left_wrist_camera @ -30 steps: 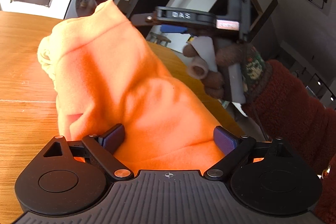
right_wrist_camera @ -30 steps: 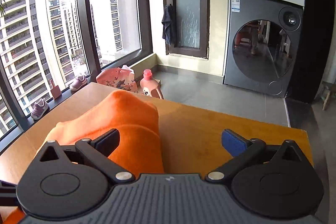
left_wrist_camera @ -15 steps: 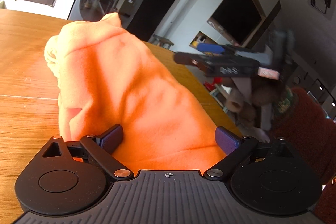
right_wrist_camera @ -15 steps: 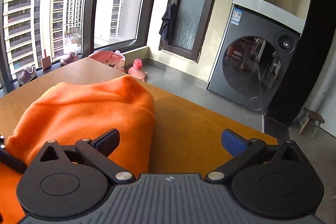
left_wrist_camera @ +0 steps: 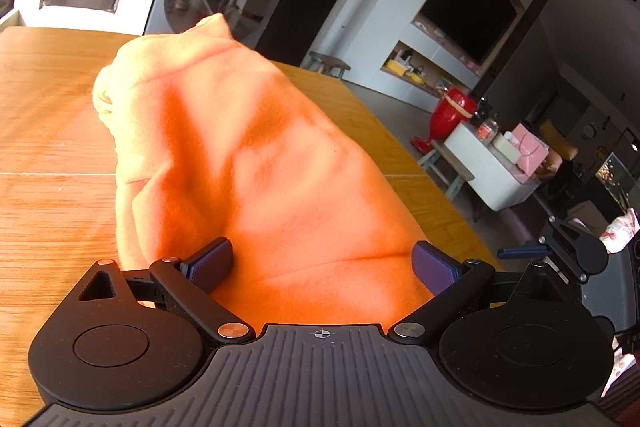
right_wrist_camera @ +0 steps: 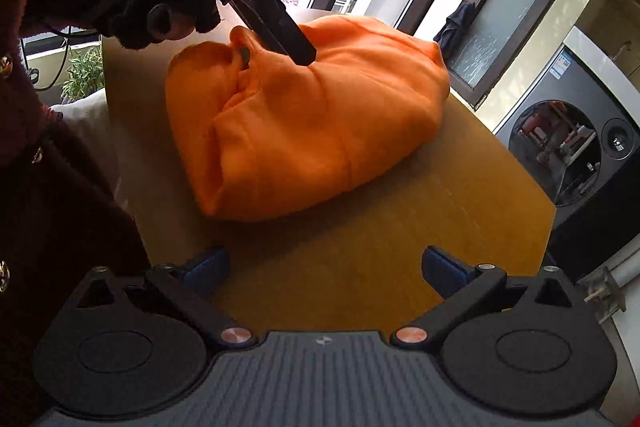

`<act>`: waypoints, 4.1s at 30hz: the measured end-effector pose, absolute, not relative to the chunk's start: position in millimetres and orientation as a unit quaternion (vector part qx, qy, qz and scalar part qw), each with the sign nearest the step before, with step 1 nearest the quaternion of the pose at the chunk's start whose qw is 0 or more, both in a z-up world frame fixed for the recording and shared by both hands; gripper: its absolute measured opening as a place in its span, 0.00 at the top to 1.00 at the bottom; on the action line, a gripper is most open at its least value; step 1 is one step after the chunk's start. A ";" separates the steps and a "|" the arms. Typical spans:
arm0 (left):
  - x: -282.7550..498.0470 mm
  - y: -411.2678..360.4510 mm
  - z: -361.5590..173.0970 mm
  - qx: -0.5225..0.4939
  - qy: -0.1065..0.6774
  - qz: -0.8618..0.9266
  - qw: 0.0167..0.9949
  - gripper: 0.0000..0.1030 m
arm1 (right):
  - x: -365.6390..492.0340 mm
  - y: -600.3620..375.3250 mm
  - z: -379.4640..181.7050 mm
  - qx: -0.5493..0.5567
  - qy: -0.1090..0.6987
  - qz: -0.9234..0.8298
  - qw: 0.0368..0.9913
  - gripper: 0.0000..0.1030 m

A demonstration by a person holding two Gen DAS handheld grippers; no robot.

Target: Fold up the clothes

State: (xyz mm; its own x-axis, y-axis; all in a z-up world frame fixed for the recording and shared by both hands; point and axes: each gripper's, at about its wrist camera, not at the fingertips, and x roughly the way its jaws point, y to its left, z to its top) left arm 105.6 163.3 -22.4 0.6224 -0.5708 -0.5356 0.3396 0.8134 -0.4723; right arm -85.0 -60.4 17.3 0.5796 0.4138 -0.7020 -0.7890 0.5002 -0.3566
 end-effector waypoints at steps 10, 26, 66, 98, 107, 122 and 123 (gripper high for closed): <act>116.7 178.1 -27.3 -0.224 0.367 -0.271 0.861 0.04 | -85.3 -19.5 -2.8 -0.301 0.201 0.410 0.837 0.07; 16.4 123.1 11.8 0.191 0.262 -0.255 0.911 0.00 | 13.9 -48.0 25.2 0.012 0.342 0.391 0.854 0.68; 66.0 96.2 -20.4 0.088 0.310 -0.336 0.885 0.05 | 67.3 -56.2 17.1 -0.018 0.309 0.303 0.901 0.58; 156.3 166.0 -69.4 -0.447 0.409 -0.294 0.740 0.59 | 64.0 -58.1 25.4 0.119 0.293 0.303 0.899 0.39; 131.0 161.0 -28.0 -0.337 0.374 -0.349 0.791 0.39 | 65.8 -20.9 13.2 -0.036 0.315 0.310 0.896 0.38; 217.1 107.0 17.8 -0.321 0.382 -0.351 0.792 0.32 | 36.6 35.0 8.5 -0.213 0.242 0.285 0.903 0.37; 227.8 106.1 13.7 -0.324 0.392 -0.336 0.793 0.32 | 33.4 37.0 9.1 -0.222 0.237 0.282 0.903 0.37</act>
State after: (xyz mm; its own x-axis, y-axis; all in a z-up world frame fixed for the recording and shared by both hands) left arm 227.8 106.1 13.7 0.4675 -0.7866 -0.4034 0.2789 0.5643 -0.7770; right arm 33.4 37.0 9.1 0.7292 0.4041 -0.5523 -0.6138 0.7430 -0.2667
